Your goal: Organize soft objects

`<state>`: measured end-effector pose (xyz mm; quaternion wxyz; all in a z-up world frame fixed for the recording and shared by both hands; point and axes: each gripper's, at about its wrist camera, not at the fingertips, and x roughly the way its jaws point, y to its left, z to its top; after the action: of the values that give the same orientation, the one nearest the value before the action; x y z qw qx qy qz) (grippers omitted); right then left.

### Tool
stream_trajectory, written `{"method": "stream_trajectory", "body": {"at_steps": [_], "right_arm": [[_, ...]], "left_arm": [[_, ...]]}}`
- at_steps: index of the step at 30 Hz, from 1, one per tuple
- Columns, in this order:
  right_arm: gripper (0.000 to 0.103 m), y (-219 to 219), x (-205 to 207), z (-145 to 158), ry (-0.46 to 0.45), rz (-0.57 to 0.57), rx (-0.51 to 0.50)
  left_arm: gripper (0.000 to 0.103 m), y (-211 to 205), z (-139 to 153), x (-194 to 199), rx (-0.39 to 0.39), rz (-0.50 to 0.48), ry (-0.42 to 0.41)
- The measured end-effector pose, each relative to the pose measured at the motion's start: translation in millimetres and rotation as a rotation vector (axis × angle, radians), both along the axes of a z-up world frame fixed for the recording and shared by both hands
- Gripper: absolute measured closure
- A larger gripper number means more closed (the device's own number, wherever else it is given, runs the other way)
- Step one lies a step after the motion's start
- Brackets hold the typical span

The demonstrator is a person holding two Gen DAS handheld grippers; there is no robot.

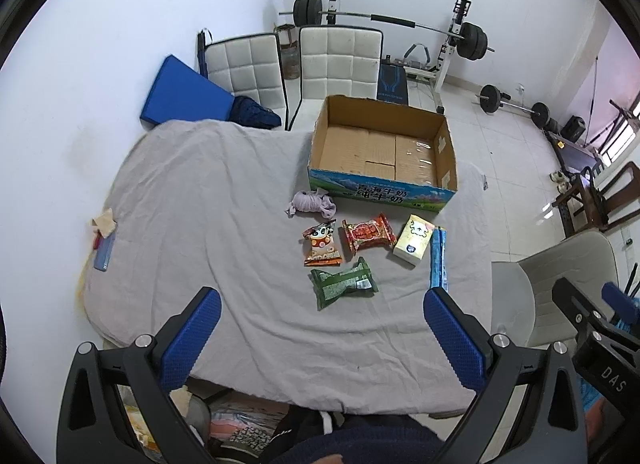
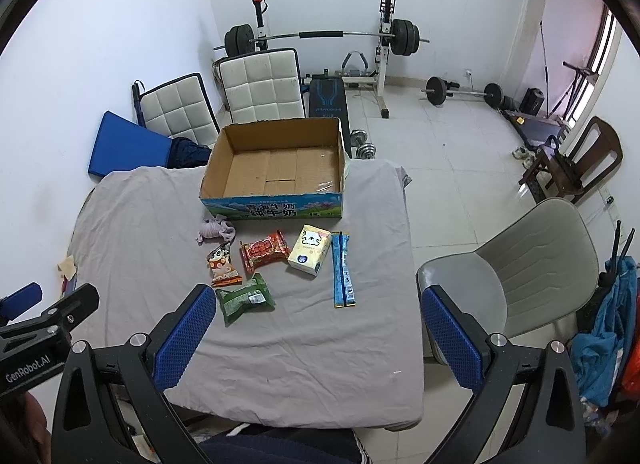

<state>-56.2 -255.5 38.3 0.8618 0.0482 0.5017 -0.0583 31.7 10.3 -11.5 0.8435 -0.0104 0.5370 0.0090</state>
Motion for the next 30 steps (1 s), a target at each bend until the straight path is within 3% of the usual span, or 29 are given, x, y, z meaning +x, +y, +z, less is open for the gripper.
{"method": "stream_trajectory", "body": {"at_steps": [4,10,16,20,23,26,28,30], "right_arm": [[0.0,-13,29,-34,0.049,-0.015,0.041],[0.0,-24,106,-138,0.218,-0.018,0.076],[0.001,-19,173,-255,0.396,-0.001,0.121],[0.003,-17,206,-315,0.484,-0.018,0.147],[0.003,-18,222,-343,0.524,-0.034,0.166],[0.003,-19,238,-370,0.561,-0.053,0.184],[0.005,-18,249,-386,0.578,-0.062,0.201],[0.006,-14,253,-393,0.593,-0.044,0.194]], "left_arm": [[0.0,6,-38,33,0.001,0.021,0.043],[0.0,19,-134,89,-0.023,0.05,0.198],[0.0,22,-238,120,-0.116,0.097,0.413],[0.0,17,-301,127,-0.228,0.146,0.561],[0.0,15,-338,129,-0.286,0.197,0.635],[0.0,14,-366,129,-0.289,0.23,0.688],[0.0,14,-370,127,-0.24,0.238,0.668],[0.0,11,-361,122,-0.246,0.183,0.619]]}}
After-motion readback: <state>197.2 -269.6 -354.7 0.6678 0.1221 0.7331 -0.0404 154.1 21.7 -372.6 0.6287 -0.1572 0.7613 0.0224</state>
